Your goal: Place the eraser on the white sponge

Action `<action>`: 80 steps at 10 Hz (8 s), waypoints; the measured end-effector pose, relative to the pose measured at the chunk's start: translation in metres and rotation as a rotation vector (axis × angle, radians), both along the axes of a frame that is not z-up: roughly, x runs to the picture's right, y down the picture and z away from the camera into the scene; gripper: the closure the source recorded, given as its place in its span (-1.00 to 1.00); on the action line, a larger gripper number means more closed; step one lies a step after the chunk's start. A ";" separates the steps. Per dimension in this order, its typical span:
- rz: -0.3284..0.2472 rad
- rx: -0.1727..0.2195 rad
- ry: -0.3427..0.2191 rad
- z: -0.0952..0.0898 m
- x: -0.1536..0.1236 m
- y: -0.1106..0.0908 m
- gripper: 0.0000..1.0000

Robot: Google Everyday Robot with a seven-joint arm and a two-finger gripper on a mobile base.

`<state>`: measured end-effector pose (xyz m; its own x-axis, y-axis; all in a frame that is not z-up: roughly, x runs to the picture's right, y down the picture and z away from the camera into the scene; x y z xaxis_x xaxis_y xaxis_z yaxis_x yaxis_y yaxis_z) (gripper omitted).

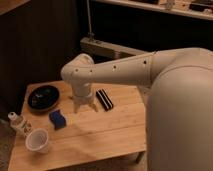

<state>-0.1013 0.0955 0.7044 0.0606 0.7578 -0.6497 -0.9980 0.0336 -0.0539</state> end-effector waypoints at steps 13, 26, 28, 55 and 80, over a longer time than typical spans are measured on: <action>0.000 0.000 0.000 0.000 0.000 0.000 -0.30; -0.045 0.118 -0.063 0.061 0.076 -0.066 -0.30; -0.079 0.118 -0.136 0.093 0.109 -0.095 -0.30; -0.166 0.145 -0.206 0.220 0.093 -0.056 -0.30; -0.216 -0.034 -0.305 0.219 0.041 -0.032 -0.14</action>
